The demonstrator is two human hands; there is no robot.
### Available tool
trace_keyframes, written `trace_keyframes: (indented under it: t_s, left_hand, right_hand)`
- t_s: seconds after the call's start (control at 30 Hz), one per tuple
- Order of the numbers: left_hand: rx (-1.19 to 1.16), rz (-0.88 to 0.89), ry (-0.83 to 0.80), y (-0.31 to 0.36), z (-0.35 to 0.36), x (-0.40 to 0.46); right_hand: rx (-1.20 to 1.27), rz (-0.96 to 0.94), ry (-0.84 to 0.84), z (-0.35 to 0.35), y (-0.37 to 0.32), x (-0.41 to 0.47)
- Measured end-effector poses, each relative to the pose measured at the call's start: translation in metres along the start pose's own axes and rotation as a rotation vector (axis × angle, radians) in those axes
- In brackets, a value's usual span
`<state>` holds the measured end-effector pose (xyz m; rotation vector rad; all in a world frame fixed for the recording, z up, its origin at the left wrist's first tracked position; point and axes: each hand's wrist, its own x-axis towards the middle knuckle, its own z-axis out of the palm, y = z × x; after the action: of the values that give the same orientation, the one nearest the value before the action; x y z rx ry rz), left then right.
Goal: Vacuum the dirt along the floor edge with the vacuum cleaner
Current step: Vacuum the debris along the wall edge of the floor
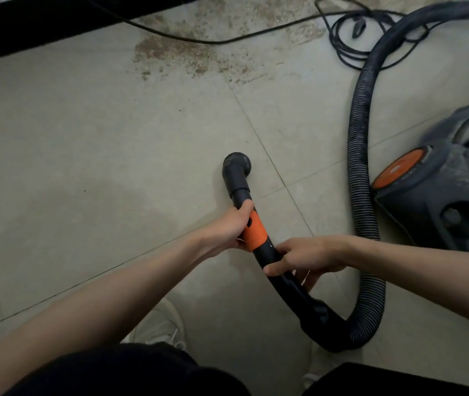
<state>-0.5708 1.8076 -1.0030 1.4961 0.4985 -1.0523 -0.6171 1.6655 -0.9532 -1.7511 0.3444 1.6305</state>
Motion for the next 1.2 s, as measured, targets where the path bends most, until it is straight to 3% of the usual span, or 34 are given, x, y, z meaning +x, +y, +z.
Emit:
trace_keyframes:
  t_s: [0.3,0.53,0.67,0.83,1.03,1.2]
  left_hand:
    - [-0.129,-0.048,0.119,-0.032,0.010,-0.019]
    - [-0.042,0.000,0.035,0.002,0.021,-0.004]
    - [-0.070,0.038,0.099,0.023,0.001,-0.005]
    - [-0.116,0.096,0.207,0.069,-0.042,-0.026]
    - [0.118,0.352,0.272,0.156,-0.067,-0.084]
    - [0.017,0.331,0.304,0.229,-0.080,-0.154]
  right_hand:
    - [-0.091,0.039,-0.130,0.001,0.010,-0.006]
    - [0.038,0.006,-0.060,-0.018,0.011,-0.017]
    - [0.071,-0.114,-0.018,-0.022,-0.008,-0.024]
    - [0.086,-0.232,-0.111,-0.028,-0.044,-0.041]
    - [0.164,-0.352,-0.174,-0.036,-0.098,-0.093]
    - [0.248,-0.420,-0.138,-0.048,-0.148,-0.167]
